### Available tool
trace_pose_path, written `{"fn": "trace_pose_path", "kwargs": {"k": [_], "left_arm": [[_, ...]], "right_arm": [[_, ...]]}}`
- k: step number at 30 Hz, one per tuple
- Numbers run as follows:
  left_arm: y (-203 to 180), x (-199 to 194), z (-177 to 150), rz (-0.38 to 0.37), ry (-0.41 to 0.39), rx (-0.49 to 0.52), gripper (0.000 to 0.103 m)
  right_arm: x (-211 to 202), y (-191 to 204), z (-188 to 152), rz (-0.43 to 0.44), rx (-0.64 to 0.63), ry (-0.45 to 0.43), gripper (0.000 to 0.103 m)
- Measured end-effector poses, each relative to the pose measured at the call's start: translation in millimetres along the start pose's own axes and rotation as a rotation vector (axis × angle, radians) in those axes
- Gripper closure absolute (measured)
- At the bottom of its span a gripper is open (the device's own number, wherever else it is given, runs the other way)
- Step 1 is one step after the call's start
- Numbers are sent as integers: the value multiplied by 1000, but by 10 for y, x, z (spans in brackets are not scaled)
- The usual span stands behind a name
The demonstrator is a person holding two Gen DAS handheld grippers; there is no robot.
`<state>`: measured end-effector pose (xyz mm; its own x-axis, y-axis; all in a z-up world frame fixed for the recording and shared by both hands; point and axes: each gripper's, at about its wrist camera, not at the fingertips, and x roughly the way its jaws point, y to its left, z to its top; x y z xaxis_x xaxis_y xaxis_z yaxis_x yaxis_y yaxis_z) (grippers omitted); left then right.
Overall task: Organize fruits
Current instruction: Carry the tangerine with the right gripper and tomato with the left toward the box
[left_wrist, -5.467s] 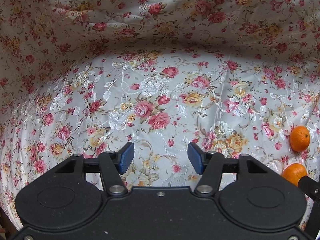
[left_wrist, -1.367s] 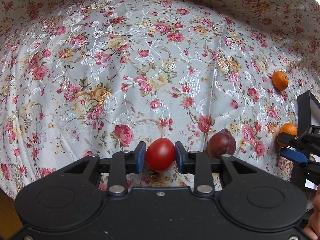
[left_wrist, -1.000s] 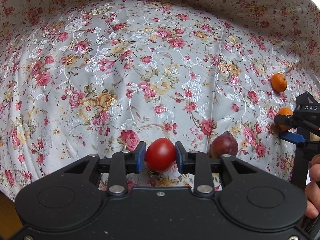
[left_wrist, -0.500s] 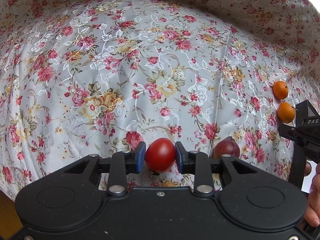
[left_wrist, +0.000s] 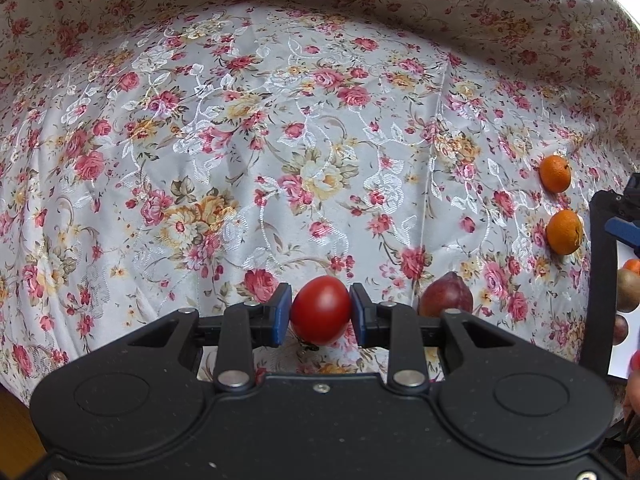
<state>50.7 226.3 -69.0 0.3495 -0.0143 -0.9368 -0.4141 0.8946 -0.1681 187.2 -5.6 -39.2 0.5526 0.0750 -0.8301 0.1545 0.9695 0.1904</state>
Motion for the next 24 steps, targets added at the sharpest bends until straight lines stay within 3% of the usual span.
{"fn": "trace_pose_path", "kwargs": {"k": [8,14,18,24], "left_arm": [[4,-26,10,-2,-14,26,63],[57,-27,18,0,-6,6,63],[86,-19,13,4,3,-2,63],[108,-9,14,21,14,-20,63]], "right_arm": [[390,175,15,-91,-110,73,70],[564,-18,46,-27,46,177,58],[614,-67,26,-23,93,198,57],[559,134,-59,-75,-25,196,59]]}}
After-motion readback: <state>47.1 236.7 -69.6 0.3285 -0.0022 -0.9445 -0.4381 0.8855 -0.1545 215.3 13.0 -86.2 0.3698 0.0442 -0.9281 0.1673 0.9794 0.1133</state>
